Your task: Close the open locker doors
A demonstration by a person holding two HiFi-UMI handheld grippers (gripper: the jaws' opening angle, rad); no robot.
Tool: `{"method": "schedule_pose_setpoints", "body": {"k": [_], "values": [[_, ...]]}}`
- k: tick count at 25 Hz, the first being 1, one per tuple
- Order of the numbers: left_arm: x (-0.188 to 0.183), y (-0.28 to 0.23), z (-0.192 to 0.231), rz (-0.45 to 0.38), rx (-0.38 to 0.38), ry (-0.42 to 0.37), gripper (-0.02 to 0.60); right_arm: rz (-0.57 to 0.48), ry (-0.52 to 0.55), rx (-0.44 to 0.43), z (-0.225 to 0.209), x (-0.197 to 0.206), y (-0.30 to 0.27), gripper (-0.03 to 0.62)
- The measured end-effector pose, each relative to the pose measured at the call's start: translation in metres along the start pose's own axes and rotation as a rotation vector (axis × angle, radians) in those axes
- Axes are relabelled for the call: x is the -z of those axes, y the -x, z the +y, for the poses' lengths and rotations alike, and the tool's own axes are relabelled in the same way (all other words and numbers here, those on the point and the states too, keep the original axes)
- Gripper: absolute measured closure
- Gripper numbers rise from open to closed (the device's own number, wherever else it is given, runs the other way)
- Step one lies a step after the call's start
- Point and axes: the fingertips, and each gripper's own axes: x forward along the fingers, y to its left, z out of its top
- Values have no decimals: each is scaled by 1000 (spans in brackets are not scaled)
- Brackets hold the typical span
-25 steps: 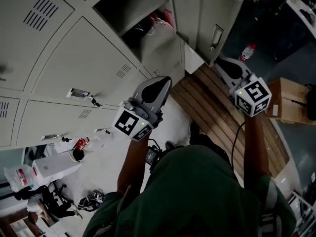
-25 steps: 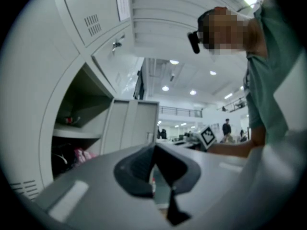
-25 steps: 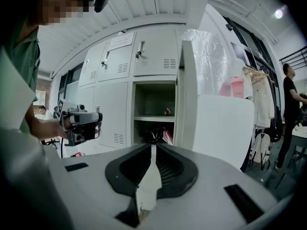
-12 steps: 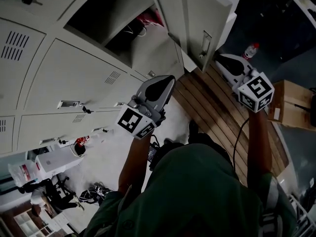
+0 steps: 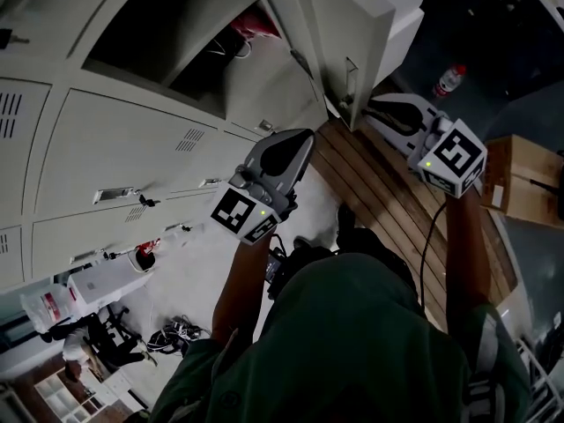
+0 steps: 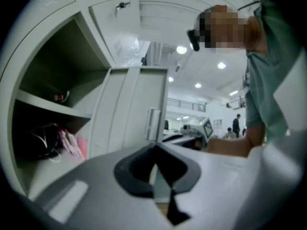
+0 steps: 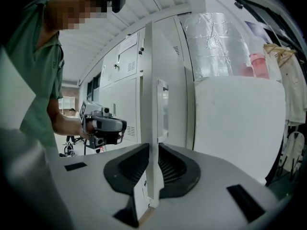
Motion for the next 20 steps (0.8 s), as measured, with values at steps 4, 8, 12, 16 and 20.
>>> {"method": "schedule_pose_setpoints", "body": {"k": [4, 8, 12, 16, 20], "values": [[0, 6, 6, 1, -25, -16, 577, -10, 4, -55, 17, -4, -14, 540], [-2, 25, 15, -8, -67, -20, 577, -9, 13, -111, 39, -8, -35, 540], [-2, 53, 29, -21, -112, -7, 577, 4, 18, -169, 64, -15, -63, 540], [-5, 80, 49, -41, -142, 3, 577, 9, 29, -209, 84, -25, -97, 540], [-10, 105, 71, -54, -160, 1, 577, 23, 30, -225, 97, -32, -132, 540]]}}
